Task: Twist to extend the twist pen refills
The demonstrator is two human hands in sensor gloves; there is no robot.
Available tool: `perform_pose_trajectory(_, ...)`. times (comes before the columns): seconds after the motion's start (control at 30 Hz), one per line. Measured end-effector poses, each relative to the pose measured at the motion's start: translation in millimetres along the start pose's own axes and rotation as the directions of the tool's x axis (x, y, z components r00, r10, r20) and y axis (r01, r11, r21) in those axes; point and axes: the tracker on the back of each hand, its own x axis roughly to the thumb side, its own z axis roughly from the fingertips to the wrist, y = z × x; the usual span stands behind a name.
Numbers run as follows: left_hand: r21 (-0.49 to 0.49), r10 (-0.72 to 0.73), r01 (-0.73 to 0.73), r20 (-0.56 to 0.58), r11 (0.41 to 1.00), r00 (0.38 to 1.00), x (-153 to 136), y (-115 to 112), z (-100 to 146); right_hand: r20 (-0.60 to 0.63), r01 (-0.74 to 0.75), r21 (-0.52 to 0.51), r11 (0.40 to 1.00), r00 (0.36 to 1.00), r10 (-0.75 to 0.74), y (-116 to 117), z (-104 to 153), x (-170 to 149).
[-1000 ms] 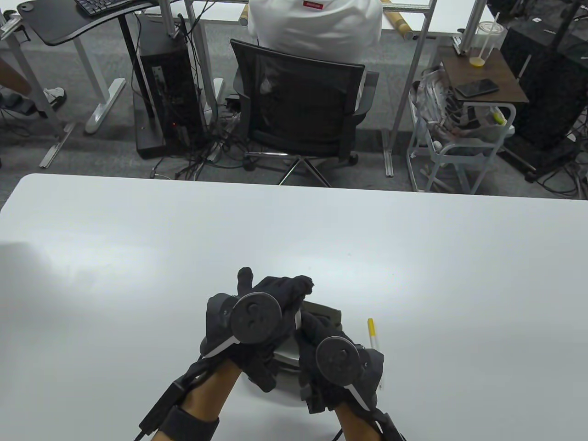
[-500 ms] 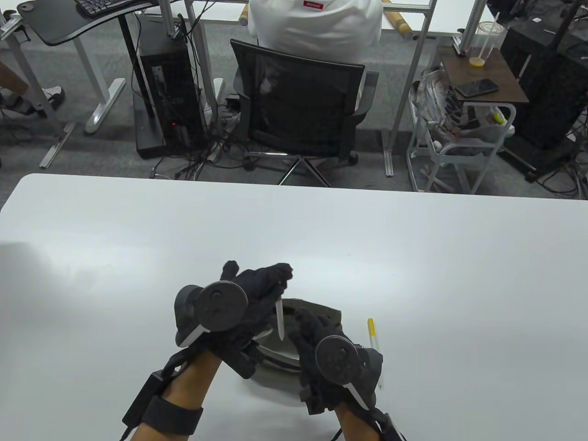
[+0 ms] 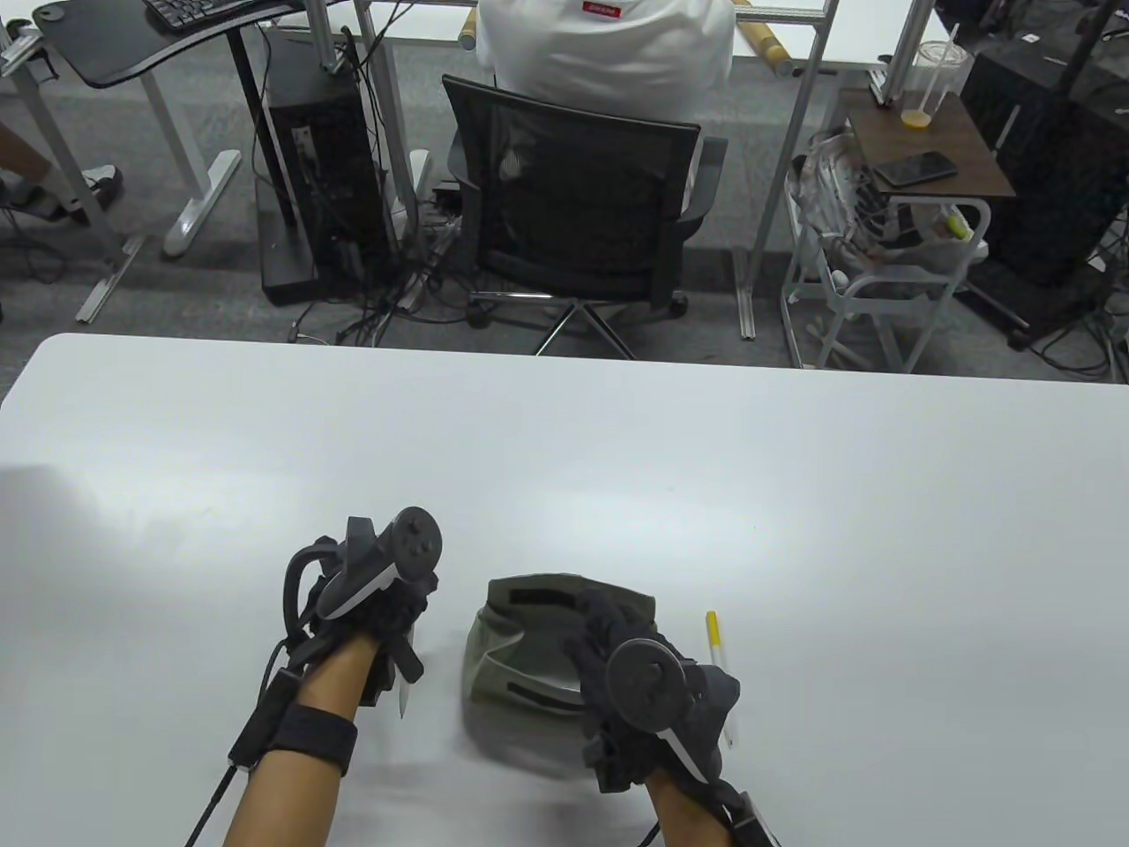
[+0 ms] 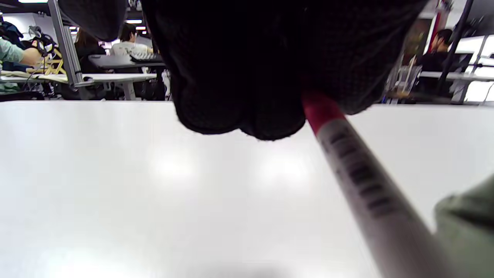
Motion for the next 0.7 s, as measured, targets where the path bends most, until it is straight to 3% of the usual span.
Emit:
perform_pose_trajectory(0.27, -0.113, -0.100, 0.099, -0.003, 0.989, 0.995, 14, -28, -16, -0.006, -0.019, 0.003, 1.000, 1.000, 0.019, 0, -1, 0)
perform_pose_trajectory(0.7, -0.108, -0.203, 0.199, -0.025, 0.974, 0.979, 25, -48, -19, -0.004, -0.031, 0.000, 1.000, 1.000, 0.031, -1, -2, 0)
